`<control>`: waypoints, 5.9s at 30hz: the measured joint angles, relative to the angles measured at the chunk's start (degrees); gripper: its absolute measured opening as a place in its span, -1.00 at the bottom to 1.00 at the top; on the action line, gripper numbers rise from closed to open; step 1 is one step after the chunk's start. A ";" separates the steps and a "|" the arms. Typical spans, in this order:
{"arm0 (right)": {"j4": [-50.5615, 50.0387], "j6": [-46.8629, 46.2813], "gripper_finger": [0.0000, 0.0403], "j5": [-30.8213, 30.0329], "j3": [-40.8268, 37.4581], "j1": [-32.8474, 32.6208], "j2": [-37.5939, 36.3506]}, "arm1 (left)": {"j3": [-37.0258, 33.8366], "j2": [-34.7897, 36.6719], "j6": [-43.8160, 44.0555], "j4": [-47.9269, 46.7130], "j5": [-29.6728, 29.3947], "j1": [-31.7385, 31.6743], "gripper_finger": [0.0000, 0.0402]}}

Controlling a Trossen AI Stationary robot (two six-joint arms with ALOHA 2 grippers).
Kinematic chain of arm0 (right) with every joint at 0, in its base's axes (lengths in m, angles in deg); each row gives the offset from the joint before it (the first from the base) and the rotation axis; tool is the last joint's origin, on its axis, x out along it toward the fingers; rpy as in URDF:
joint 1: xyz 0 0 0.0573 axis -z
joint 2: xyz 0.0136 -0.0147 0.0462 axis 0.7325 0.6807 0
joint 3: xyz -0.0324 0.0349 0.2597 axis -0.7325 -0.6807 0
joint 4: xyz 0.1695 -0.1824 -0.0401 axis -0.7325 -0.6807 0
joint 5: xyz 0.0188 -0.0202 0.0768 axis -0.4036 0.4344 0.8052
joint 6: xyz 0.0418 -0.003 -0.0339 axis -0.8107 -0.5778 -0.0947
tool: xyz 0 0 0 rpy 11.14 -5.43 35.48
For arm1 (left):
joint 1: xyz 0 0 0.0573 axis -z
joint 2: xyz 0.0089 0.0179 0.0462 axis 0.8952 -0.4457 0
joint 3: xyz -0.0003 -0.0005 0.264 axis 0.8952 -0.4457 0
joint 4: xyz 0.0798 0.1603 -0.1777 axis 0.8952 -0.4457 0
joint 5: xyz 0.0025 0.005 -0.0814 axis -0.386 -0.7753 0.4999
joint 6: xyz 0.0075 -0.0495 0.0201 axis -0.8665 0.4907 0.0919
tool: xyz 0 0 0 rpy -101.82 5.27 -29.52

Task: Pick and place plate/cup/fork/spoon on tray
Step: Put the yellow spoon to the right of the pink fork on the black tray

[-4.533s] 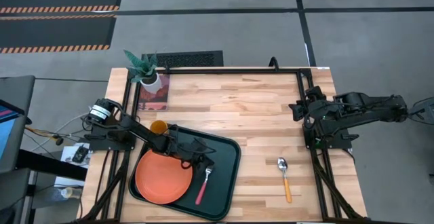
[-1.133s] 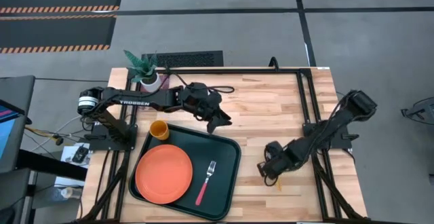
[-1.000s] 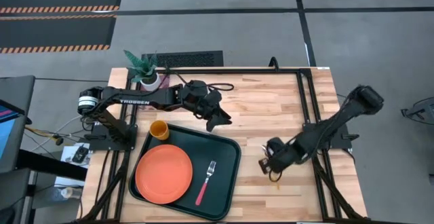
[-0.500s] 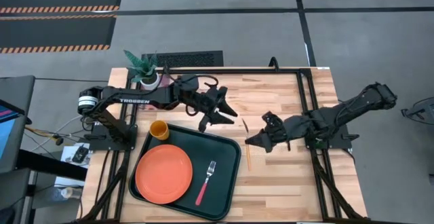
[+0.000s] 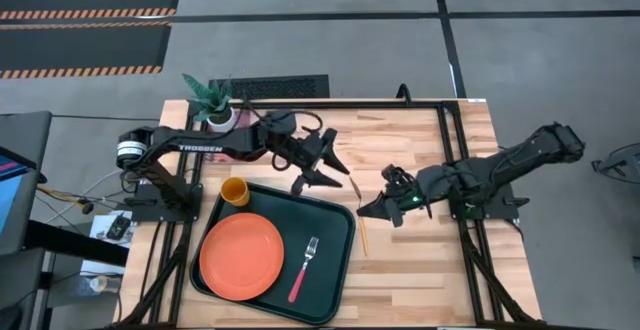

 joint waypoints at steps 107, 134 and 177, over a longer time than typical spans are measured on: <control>-42.99 3.45 0.27 -0.20 -0.05 -3.55 -3.40 | 30.91 -34.27 -7.39 -61.04 -0.08 15.64 -1.00; -63.82 -4.37 0.27 -8.43 -0.05 -2.10 -5.49 | 30.93 -34.19 -6.52 -60.87 -5.40 15.60 -0.97; -69.62 -9.06 0.27 -13.46 -0.05 -1.40 -12.77 | 29.51 -36.37 -3.27 -59.08 -4.29 14.20 -1.00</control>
